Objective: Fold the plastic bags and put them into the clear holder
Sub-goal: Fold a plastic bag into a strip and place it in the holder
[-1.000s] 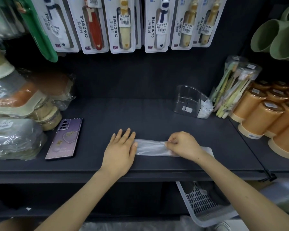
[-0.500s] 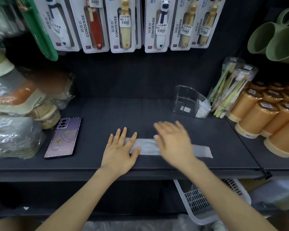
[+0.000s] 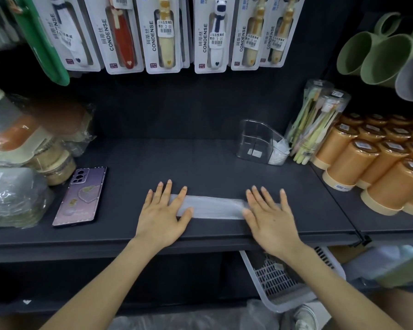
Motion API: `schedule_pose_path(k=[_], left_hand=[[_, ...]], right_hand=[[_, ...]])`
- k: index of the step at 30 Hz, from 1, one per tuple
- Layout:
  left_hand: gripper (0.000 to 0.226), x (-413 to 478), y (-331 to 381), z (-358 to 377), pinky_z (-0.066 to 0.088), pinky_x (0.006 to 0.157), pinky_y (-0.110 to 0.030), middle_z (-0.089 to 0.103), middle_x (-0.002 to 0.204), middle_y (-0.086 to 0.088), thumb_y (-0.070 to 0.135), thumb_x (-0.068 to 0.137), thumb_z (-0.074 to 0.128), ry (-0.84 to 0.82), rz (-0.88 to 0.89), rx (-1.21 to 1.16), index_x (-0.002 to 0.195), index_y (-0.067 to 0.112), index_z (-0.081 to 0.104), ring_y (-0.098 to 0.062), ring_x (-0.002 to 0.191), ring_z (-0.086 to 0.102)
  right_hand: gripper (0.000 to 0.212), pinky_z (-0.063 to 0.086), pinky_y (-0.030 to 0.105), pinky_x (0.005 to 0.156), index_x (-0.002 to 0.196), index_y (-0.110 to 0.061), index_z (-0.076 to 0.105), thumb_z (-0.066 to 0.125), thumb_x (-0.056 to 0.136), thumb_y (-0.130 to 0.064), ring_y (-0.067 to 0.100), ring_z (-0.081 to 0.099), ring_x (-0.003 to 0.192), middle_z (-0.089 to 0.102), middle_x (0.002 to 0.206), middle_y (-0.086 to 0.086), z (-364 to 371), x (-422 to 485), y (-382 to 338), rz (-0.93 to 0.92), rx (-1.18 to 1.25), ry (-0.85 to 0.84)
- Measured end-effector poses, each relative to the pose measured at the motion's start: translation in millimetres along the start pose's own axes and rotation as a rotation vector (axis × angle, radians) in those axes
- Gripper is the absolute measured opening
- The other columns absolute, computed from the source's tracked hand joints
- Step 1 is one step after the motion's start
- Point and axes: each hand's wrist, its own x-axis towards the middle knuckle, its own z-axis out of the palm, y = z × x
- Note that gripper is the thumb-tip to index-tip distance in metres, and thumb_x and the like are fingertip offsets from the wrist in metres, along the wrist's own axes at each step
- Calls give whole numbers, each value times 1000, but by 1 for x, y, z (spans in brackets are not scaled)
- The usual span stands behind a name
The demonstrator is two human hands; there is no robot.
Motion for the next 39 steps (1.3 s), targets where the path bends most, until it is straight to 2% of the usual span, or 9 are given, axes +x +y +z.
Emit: schedule_pose_path(k=[4, 8, 11, 15, 20, 24, 29, 34, 39], left_hand=[[90, 0, -1, -1, -10, 120, -37, -11, 161, -6, 68, 69, -19, -11, 0, -4, 151, 36, -7, -20, 148, -14], [90, 1, -1, -1, -10, 119, -36, -11, 161, -5, 68, 68, -18, -13, 1, -15, 151, 36, -7, -20, 148, -13], [89, 0, -1, 0, -10, 119, -36, -11, 161, -5, 67, 69, -19, -16, 2, 1, 151, 36, -8, -20, 148, -13], [89, 2, -5, -4, -12, 119, -35, -13, 161, -4, 70, 69, -17, -29, 42, -24, 151, 36, -8, -19, 148, -15], [92, 10, -10, -15, -1, 120, -41, 13, 160, -11, 71, 74, 6, 82, 66, -72, 153, 25, 17, -28, 149, 7], [45, -2, 20, -19, 42, 96, -32, 68, 109, -2, 44, 81, 45, 446, 233, -321, 101, 15, 73, -25, 101, 63], [52, -22, 59, -6, 37, 96, -20, 64, 117, 8, 56, 82, 48, 227, 414, -428, 113, 19, 70, -12, 110, 56], [63, -23, 61, -1, 36, 98, -24, 62, 117, 10, 65, 77, 50, 242, 434, -379, 122, 24, 64, -10, 111, 53], [29, -21, 68, -9, 44, 86, -23, 68, 102, 11, 37, 88, 64, 292, 281, -533, 113, 22, 69, -8, 98, 58]], right_hand=[[88, -9, 47, 114, 145, -10, 37, -19, 92, -52, 25, 29, 143, 38, 151, 8, 0, 19, -56, -152, 43, 79], [100, -22, 45, 111, 154, -21, 7, -35, 71, -57, 14, -3, 149, 5, 161, -5, 13, 17, -54, -198, 45, -84], [107, -17, 47, 114, 154, -23, 12, -40, 68, -61, 16, 4, 149, 12, 161, -4, 5, 9, -22, -140, 50, -38], [67, 31, 60, 105, 125, -7, 62, 23, 91, -50, 33, 61, 110, 66, 120, 9, -6, 8, 19, 59, 56, 183], [30, 41, 37, 86, 104, -16, 69, 66, 84, -38, 28, 56, 99, 60, 96, 1, -11, 0, 35, 193, 217, 72], [26, 45, 34, 83, 61, -28, 52, 67, 81, -26, 21, 58, 86, 59, 77, -5, -13, -6, 26, 175, 357, 51], [24, 37, 24, 56, 64, -26, 50, 61, 85, -19, 10, 53, 65, 59, 72, -6, -30, -20, 20, 204, 542, -95], [16, 36, 20, 36, 75, -6, 56, 56, 91, -4, 12, 52, 40, 63, 59, 10, -60, -18, 8, 401, 1256, -370], [22, 42, 19, 37, 84, -2, 62, 54, 96, -18, 11, 56, 44, 63, 60, 8, -84, 12, -8, 379, 1591, -500]])
